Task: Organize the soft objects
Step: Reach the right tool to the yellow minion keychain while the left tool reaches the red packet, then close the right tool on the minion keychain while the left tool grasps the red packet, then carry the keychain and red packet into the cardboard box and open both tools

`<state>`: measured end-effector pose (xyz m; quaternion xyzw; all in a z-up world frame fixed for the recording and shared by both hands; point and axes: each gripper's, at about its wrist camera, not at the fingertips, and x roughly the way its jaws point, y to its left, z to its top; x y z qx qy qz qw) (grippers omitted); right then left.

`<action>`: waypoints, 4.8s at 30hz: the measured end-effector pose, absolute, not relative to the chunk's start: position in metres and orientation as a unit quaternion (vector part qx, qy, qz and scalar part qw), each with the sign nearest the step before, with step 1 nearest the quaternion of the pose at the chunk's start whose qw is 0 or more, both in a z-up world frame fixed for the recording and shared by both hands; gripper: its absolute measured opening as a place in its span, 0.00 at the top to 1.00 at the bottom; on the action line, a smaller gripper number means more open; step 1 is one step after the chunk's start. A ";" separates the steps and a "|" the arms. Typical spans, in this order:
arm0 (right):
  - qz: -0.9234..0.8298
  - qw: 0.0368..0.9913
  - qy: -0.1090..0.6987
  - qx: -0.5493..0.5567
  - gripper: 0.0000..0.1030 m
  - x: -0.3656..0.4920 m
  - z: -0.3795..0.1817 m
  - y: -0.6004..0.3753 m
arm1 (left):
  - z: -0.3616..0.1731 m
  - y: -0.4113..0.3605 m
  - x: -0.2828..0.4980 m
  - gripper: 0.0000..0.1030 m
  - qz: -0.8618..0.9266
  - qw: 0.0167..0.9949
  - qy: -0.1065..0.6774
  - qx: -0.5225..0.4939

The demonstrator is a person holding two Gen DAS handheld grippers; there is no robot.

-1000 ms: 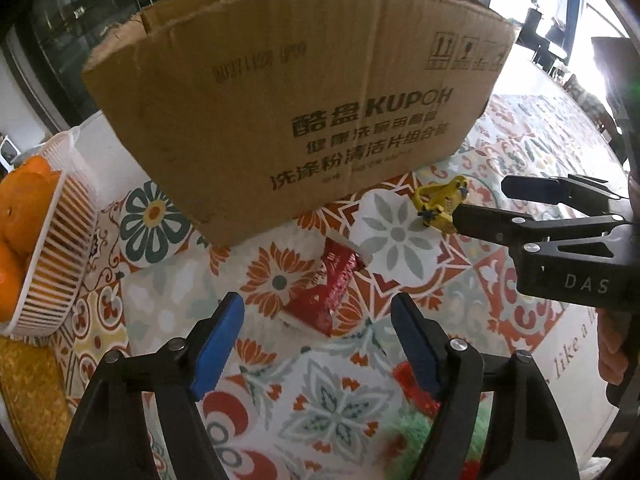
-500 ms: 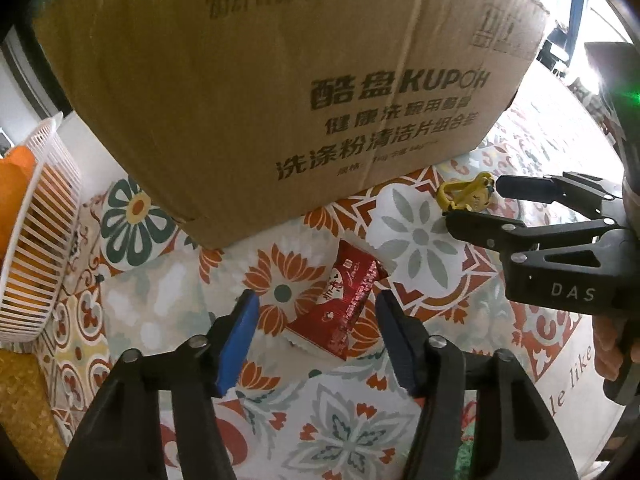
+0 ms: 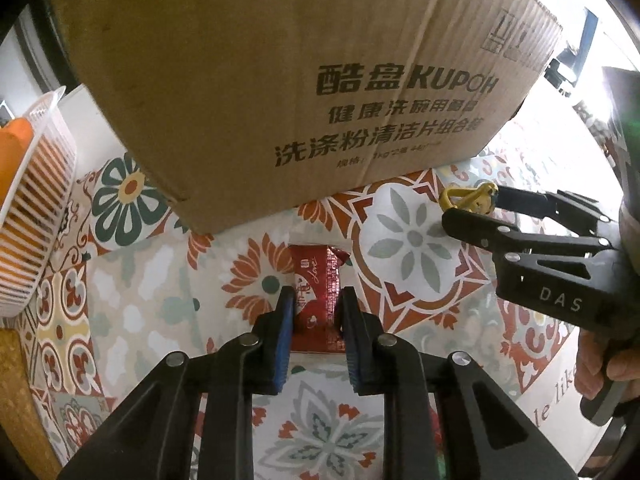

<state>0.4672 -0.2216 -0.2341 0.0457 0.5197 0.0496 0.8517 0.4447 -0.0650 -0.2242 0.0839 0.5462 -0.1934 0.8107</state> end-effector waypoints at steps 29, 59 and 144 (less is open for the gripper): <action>0.057 0.862 0.500 0.064 0.39 0.388 -0.176 -0.200 | -0.176 -0.031 0.370 0.72 -0.209 0.828 0.518 0.049; 0.034 0.815 0.570 0.099 0.39 0.392 -0.211 -0.195 | -0.221 -0.083 0.397 0.76 -0.328 0.702 0.580 0.253; 0.076 0.900 0.411 0.122 0.24 0.524 -0.047 -0.227 | -0.040 -0.060 0.518 0.52 -0.149 0.892 0.426 0.013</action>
